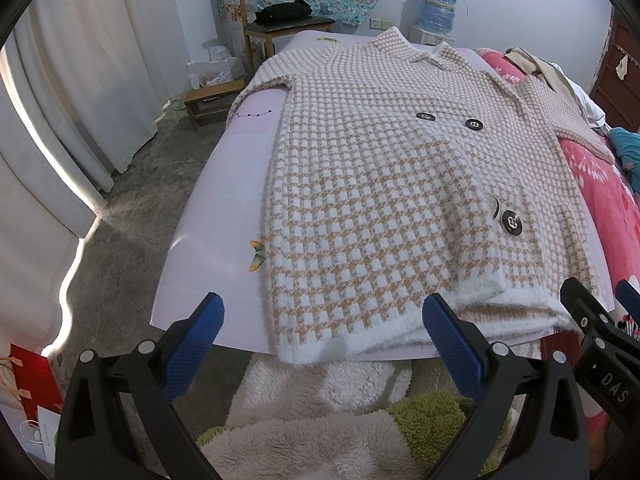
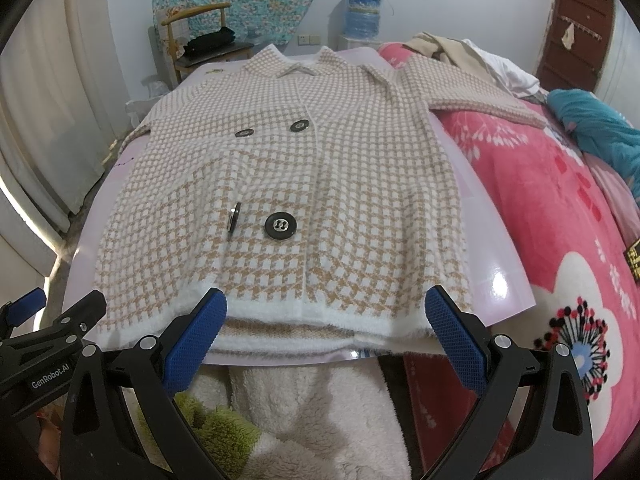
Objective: Fold large clothes
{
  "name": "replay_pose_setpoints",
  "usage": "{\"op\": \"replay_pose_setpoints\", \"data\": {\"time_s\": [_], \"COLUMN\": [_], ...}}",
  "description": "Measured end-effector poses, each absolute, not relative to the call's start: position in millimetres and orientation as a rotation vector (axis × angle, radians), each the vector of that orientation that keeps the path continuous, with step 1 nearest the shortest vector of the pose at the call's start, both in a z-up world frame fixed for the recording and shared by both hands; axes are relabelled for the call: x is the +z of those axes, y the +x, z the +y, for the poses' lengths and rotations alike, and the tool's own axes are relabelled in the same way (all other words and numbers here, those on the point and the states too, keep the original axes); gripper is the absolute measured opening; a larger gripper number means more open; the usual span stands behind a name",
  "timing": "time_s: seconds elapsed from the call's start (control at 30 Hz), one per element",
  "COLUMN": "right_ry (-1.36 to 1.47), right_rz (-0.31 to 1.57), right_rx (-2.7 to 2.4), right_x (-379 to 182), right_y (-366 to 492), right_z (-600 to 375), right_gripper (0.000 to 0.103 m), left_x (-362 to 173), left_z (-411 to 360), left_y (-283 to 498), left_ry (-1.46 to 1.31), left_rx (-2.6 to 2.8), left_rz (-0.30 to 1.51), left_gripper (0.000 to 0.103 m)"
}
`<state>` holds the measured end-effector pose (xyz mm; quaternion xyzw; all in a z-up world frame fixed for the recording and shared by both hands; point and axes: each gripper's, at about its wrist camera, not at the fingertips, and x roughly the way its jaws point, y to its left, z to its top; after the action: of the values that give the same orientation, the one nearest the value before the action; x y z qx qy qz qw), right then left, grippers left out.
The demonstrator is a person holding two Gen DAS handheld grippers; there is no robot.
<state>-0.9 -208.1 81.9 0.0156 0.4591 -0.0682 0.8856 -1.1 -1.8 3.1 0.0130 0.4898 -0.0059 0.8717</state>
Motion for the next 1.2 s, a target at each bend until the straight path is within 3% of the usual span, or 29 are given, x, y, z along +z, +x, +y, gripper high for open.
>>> {"op": "replay_pose_setpoints", "data": {"time_s": [1.2], "right_ry": [0.044], "right_rz": [0.897], "right_rx": [-0.153], "right_x": [96], "right_y": [28], "right_z": [-210], "right_gripper": [0.096], "left_x": [5], "left_z": [7], "left_y": [35], "left_ry": [0.065], "left_rx": [-0.06], "left_rz": [0.985], "left_gripper": [0.098]}}
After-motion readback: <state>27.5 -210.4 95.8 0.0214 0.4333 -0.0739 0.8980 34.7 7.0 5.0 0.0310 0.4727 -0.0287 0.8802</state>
